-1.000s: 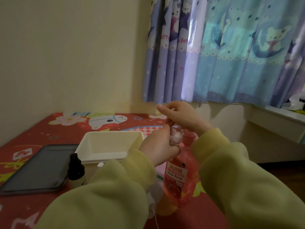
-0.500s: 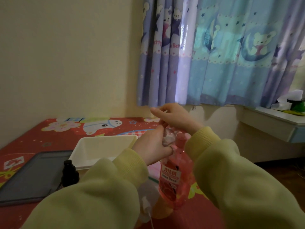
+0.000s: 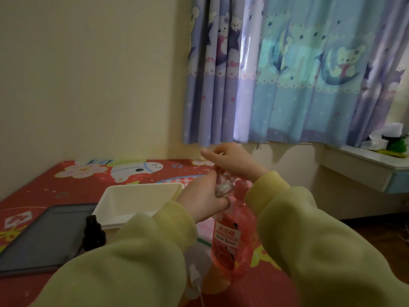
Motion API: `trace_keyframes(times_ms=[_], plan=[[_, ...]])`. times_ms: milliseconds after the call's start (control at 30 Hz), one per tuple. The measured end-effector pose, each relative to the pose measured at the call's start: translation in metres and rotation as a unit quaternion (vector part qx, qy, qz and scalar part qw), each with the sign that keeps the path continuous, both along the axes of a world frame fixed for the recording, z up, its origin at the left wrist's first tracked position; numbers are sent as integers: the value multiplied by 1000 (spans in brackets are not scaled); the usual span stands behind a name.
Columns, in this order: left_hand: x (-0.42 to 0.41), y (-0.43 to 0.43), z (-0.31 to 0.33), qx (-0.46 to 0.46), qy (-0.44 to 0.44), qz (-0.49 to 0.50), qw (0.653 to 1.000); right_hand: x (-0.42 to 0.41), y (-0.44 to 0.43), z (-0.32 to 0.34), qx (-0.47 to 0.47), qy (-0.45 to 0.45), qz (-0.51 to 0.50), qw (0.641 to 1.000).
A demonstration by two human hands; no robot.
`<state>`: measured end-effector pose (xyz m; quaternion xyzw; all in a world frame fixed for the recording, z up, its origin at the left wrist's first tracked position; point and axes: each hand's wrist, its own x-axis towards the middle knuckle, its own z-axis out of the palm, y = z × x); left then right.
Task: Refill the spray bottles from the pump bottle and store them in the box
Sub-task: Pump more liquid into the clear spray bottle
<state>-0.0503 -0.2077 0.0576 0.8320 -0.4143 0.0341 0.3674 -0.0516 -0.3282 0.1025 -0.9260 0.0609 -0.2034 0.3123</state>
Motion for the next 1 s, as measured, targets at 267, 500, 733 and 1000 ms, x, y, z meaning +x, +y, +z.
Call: trace_keyframes(times_ms=[267,500,733,1000], plan=[[0,-6,-13,-22,25,-6,999,5,-7,-14,1,-44,-19,999],[2,-2,-13,-6,26,0,1000,7,-4,-12,-43,-2,-21,999],[2,-1,0,4,-4,11,1000,-1,-2,1,20,-27,-3,999],[4,-3,-17,-7,1,20,1000,5,-2,-17,-31,-36,-33,998]])
